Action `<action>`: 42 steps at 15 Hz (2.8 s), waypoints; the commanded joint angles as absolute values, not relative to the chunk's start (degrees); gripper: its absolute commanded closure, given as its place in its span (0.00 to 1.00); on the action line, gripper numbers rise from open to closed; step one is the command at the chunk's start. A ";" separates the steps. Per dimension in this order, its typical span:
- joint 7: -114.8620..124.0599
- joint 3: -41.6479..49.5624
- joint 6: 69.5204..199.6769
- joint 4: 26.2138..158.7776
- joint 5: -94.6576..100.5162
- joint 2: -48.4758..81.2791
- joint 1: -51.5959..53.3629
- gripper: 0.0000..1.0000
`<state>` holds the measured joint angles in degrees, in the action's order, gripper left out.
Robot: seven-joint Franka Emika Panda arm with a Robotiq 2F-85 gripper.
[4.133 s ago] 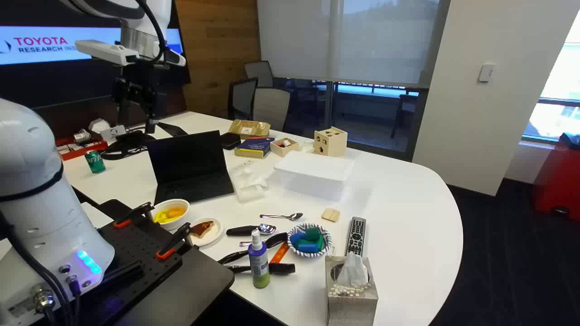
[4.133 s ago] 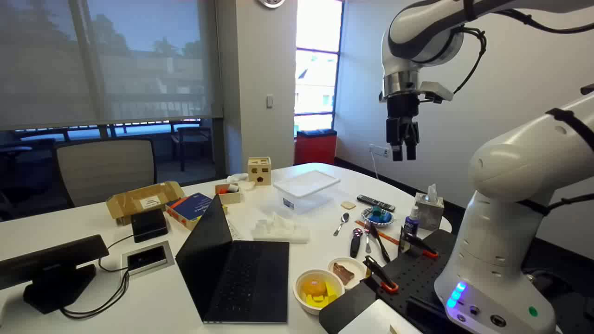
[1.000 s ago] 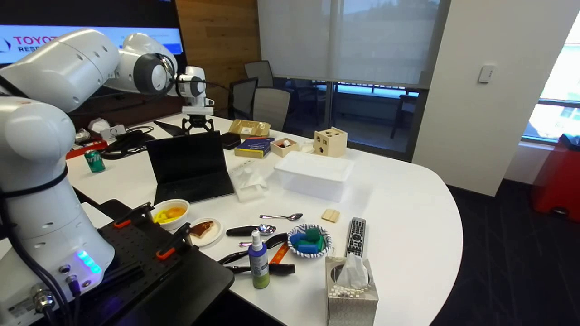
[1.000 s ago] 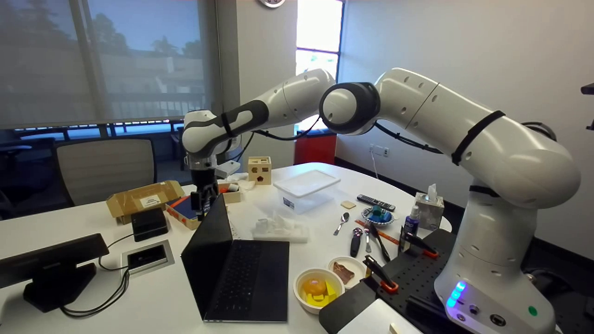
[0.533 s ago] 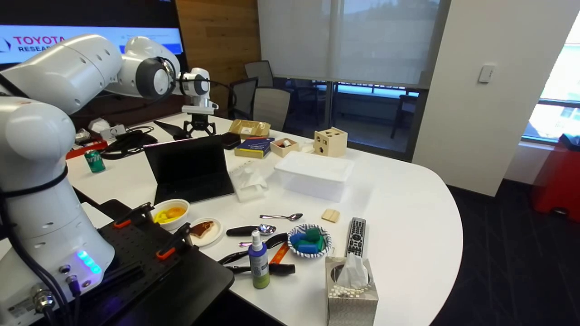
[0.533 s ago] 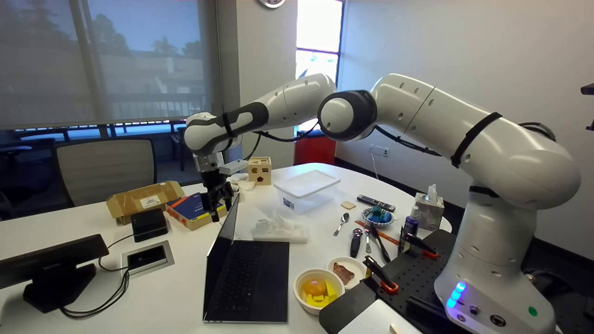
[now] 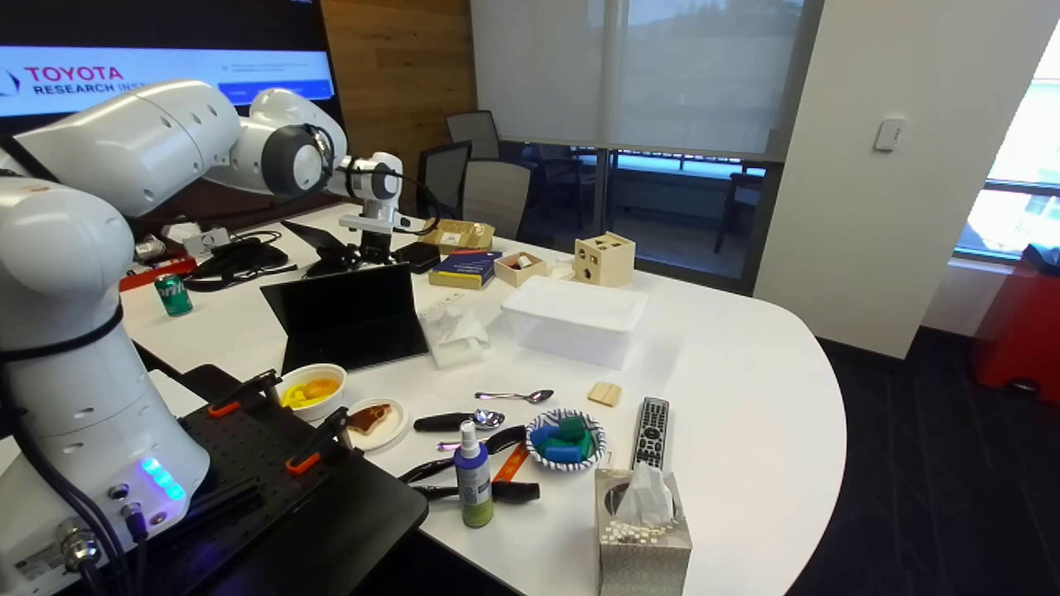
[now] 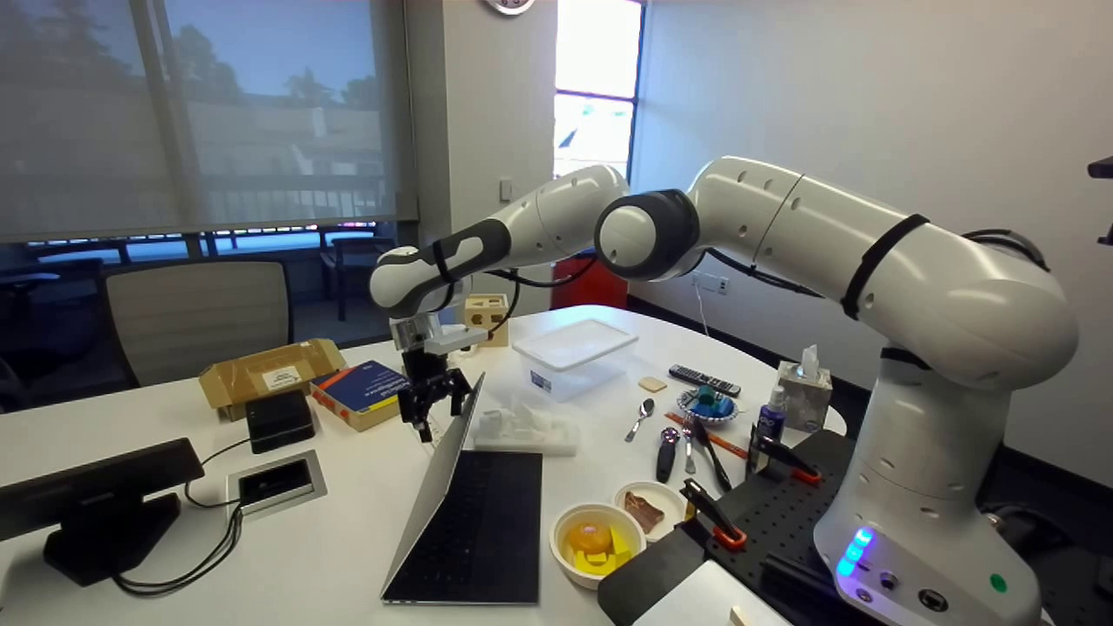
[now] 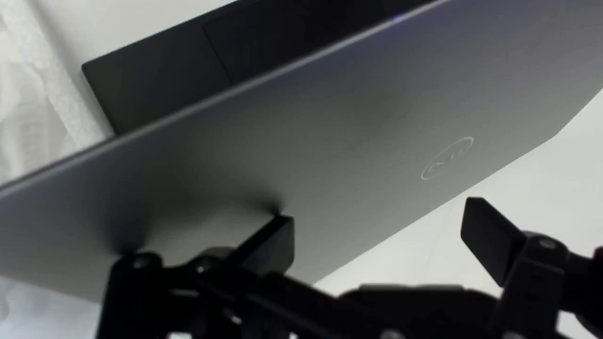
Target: Close the laptop
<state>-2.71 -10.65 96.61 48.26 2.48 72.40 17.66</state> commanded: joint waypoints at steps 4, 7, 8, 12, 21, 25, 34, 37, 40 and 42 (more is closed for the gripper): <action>6.50 -10.48 91.83 51.71 -0.73 73.19 14.64 0.00; 7.53 -10.49 93.22 52.32 -1.46 74.99 13.36 0.00; 8.02 -10.41 93.95 52.39 -1.58 75.79 13.03 0.00; 8.51 -10.42 96.08 51.64 -1.69 78.77 11.87 0.00; 8.31 -10.52 97.05 50.95 -1.70 80.37 11.11 0.00; 6.63 -11.31 98.84 54.85 -1.63 74.18 10.36 0.00; 10.40 -9.35 107.37 71.57 -0.39 51.08 9.04 0.00; 12.05 -8.42 111.27 78.09 -0.36 43.85 8.44 0.00; 11.82 -5.83 112.76 84.59 -1.63 37.13 9.09 0.00; 11.67 -5.29 113.52 89.35 -1.80 32.86 9.02 0.00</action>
<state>10.56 -6.54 110.28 78.29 -1.03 41.57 8.87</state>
